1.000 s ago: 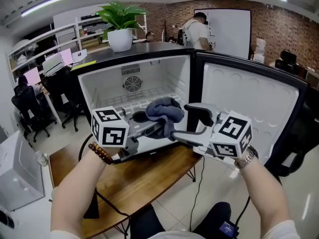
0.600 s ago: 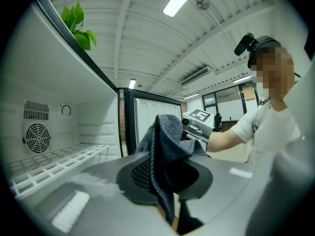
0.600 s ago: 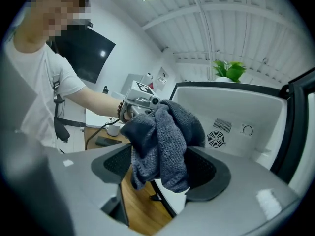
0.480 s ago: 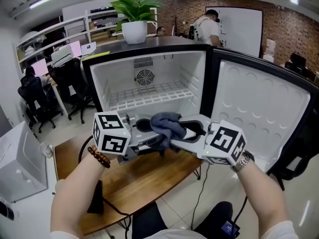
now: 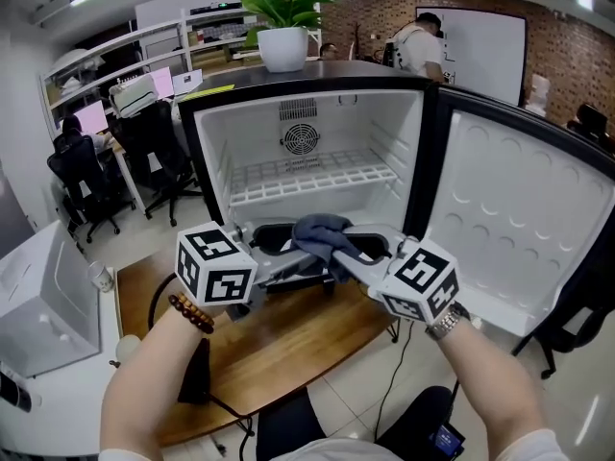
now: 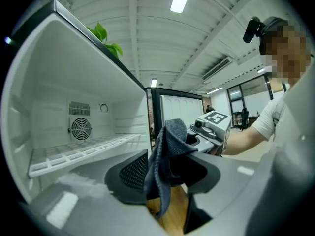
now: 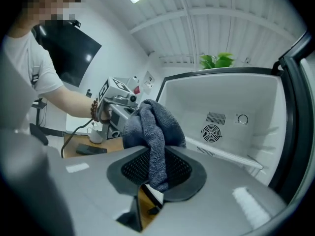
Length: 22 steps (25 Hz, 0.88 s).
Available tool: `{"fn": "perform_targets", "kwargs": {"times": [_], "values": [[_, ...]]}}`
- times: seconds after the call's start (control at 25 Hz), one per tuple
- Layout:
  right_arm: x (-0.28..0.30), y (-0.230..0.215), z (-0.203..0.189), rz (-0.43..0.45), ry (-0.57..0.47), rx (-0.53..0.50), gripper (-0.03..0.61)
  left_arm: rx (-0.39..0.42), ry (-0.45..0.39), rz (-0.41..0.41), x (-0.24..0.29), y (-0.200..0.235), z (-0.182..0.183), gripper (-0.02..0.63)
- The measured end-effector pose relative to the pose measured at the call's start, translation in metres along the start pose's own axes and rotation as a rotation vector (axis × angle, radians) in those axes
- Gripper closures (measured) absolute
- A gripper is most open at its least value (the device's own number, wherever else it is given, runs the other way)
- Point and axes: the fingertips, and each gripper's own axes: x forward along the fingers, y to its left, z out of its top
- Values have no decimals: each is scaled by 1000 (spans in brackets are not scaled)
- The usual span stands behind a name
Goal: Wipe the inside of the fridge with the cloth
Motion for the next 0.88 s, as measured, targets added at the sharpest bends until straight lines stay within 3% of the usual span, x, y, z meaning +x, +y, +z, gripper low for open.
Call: {"fn": "perform_targets", "kwargs": {"times": [0.2, 0.4, 0.88], "values": [[17, -3, -4, -36, -51, 75, 514, -32, -1, 129, -25, 18, -12, 414], [38, -5, -24, -49, -25, 116, 514, -34, -9, 249, -58, 25, -20, 416], [118, 10, -61, -20, 18, 215, 515, -60, 4, 668, -142, 72, -59, 463]]}}
